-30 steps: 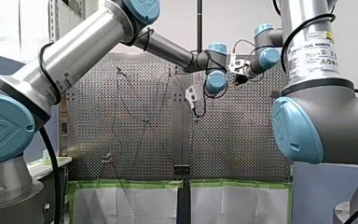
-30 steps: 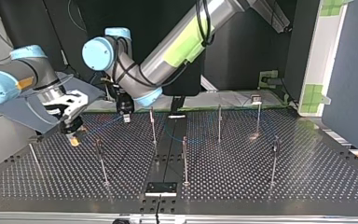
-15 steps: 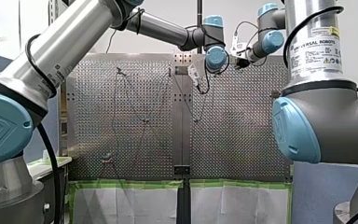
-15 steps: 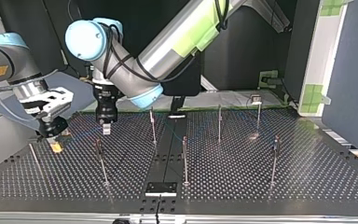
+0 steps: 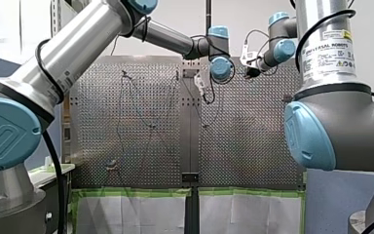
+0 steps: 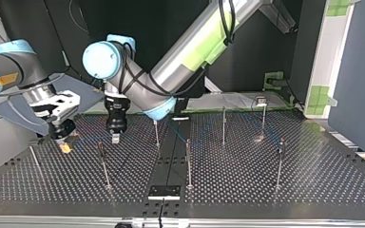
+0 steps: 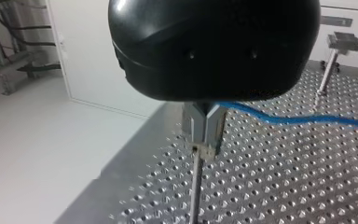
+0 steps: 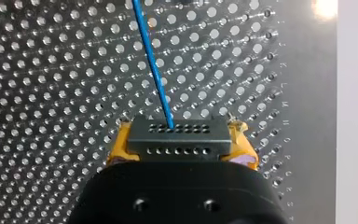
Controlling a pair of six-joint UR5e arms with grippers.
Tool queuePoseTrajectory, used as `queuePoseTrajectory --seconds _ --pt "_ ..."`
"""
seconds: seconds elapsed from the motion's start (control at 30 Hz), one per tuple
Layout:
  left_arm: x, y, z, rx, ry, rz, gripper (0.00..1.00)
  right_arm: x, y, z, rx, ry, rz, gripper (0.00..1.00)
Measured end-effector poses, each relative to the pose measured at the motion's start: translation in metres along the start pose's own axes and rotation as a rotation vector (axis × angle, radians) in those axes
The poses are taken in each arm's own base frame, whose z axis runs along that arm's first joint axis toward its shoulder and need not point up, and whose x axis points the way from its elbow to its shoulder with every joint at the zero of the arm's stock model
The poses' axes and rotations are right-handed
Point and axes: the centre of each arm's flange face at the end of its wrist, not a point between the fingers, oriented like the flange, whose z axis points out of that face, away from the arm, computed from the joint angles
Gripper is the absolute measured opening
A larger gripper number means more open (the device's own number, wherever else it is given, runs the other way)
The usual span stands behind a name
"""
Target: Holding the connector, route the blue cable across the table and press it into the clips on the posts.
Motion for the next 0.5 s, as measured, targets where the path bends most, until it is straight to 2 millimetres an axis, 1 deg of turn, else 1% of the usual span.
queuePoseTrajectory --seconds 0.13,0.3,0.4,0.5 --pt "-0.002 0.007 0.012 0.013 -0.007 -0.004 0.00 -0.001 -0.001 0.002 0.020 -0.001 0.001 0.00" --pt "-0.005 0.016 0.022 0.018 -0.009 -0.004 0.00 0.000 0.000 0.007 0.030 0.000 0.002 0.00" --pt "-0.002 0.020 0.027 0.018 -0.006 -0.001 0.00 -0.003 0.002 0.011 0.032 -0.005 0.004 0.00" --pt "0.005 0.023 0.034 0.023 0.004 0.005 0.00 -0.003 0.004 0.015 0.032 -0.005 0.005 0.00"
